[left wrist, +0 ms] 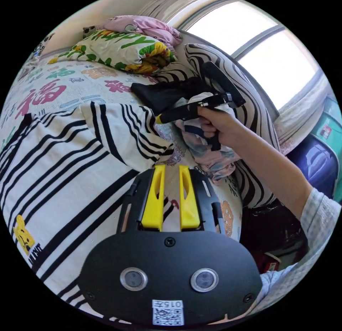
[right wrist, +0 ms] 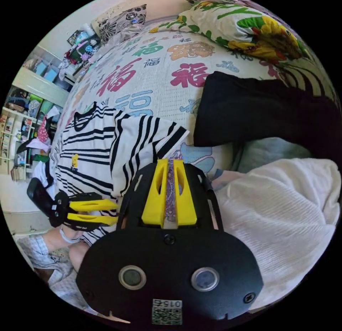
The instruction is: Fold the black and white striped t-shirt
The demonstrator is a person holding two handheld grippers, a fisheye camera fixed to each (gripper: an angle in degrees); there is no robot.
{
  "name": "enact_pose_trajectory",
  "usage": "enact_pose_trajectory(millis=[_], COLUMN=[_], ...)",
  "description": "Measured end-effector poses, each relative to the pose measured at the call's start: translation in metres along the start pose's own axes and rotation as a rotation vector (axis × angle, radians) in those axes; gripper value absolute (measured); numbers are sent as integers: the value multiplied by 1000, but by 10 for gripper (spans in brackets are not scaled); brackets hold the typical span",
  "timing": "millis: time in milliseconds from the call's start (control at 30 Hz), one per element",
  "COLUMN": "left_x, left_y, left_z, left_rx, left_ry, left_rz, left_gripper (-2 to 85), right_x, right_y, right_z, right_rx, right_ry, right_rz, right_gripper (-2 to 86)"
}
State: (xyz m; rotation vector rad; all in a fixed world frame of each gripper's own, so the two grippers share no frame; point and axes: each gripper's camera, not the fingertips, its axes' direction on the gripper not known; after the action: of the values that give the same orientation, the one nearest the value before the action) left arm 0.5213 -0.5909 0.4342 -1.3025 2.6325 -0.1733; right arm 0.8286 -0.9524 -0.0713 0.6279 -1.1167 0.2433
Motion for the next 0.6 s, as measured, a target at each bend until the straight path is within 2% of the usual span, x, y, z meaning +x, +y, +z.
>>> enact_pose_trajectory(millis=[67,133,200,233,300,367,467,533,600], left_x=[-10,-15,-21,-25,-34,-47,-53,-59,-64], left_y=[3,6,9,9,10,16,30,41,49], left_z=[17,25,30,35,41,48,54,59,70], left_rx=[-1,51,105,119,121,128,119,98,29], left_ry=[70,50,31,20,17,211,308,361,524], left_rz=[-126,-202,-264,-295,-336,-364,-381,-392,-381], left_gripper=[95,97,83,48,17,4,4,12,39], right_x=[11,21,33,34,33,30,27,24,14], right_y=[-1,-4,-9,-10,-13,-13,-9,-5,4], right_z=[1,0,-5,-7,-22,-39,-53,-51,-43], right_rx=[-6,23,89,99,128,157,157,132,140], right_ry=[-95,-192,-343,-365,-320,-225,-64,-49,-59], right_rz=[42,98,162,159,135,113,74,50,12], right_gripper=[72,74,15,11,0,-2,0,6,28])
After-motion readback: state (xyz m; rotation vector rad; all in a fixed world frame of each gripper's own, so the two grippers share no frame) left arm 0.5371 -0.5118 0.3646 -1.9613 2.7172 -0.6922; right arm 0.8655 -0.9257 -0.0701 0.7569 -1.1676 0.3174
